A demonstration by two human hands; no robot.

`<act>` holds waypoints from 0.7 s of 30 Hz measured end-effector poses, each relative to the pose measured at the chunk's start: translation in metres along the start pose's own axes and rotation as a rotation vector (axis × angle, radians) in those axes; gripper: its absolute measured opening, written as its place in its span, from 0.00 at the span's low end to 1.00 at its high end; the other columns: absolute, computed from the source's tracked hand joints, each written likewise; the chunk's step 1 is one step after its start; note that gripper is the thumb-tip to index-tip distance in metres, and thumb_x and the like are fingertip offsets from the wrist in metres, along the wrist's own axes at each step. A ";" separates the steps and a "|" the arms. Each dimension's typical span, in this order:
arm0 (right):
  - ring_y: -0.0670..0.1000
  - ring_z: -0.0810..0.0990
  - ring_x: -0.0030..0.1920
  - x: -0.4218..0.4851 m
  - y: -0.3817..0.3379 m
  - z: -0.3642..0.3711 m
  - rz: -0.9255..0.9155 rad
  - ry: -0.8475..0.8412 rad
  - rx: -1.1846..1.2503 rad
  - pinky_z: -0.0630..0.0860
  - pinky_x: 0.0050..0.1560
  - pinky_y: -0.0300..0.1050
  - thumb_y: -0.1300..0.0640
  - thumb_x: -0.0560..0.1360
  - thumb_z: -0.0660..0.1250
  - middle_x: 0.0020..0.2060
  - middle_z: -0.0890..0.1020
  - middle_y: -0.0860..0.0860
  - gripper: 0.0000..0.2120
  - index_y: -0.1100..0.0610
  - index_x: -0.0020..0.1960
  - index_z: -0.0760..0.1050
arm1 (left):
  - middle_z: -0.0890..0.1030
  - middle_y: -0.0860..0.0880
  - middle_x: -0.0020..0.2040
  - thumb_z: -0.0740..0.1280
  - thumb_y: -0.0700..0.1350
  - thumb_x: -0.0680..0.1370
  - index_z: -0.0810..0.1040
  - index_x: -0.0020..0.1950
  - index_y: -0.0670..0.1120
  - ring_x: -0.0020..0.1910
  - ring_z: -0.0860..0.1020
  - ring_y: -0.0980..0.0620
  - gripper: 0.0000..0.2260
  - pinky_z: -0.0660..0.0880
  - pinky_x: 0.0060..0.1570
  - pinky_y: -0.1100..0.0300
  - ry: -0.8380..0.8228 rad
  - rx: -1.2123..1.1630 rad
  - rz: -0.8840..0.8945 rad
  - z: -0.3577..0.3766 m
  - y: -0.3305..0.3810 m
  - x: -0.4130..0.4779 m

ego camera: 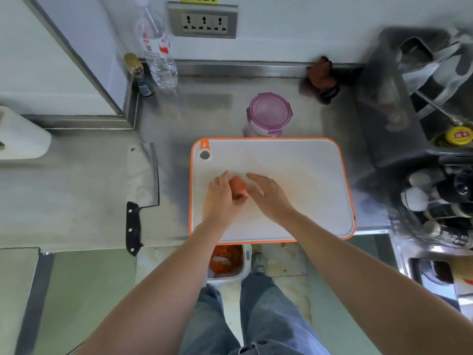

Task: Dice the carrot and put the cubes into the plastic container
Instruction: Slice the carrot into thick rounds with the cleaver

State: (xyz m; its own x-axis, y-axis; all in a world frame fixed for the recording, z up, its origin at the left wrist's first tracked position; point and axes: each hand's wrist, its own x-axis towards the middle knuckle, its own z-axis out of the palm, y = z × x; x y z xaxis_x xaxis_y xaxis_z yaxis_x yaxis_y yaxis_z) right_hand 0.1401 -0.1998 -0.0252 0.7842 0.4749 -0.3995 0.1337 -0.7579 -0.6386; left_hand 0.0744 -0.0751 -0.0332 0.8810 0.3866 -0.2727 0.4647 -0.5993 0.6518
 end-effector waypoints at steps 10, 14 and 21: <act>0.56 0.63 0.69 0.006 -0.026 0.025 -0.046 0.036 -0.157 0.61 0.67 0.52 0.47 0.77 0.64 0.70 0.67 0.53 0.30 0.51 0.76 0.59 | 0.62 0.37 0.72 0.67 0.46 0.75 0.65 0.70 0.40 0.72 0.58 0.37 0.25 0.58 0.69 0.42 0.340 0.288 -0.677 -0.063 -0.085 -0.040; 0.57 0.65 0.68 0.007 -0.035 0.033 -0.021 0.087 -0.047 0.63 0.66 0.49 0.52 0.78 0.64 0.68 0.69 0.56 0.29 0.55 0.75 0.59 | 0.66 0.36 0.66 0.65 0.42 0.77 0.63 0.67 0.35 0.64 0.66 0.36 0.22 0.68 0.60 0.46 0.281 0.295 -0.744 -0.075 -0.109 -0.053; 0.56 0.63 0.70 0.006 -0.033 0.034 0.026 0.102 0.073 0.63 0.68 0.51 0.52 0.79 0.61 0.70 0.65 0.56 0.28 0.56 0.76 0.57 | 0.74 0.40 0.50 0.61 0.38 0.79 0.64 0.62 0.34 0.48 0.74 0.38 0.14 0.67 0.44 0.49 0.270 0.006 -0.519 -0.079 -0.111 -0.056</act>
State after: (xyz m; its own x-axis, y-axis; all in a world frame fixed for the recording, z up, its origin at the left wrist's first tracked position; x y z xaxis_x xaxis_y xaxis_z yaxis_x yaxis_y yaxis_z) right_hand 0.1197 -0.1567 -0.0288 0.8447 0.4048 -0.3502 0.0707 -0.7329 -0.6766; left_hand -0.0335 0.0251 -0.0343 0.4842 0.7953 -0.3646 0.8308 -0.2873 0.4768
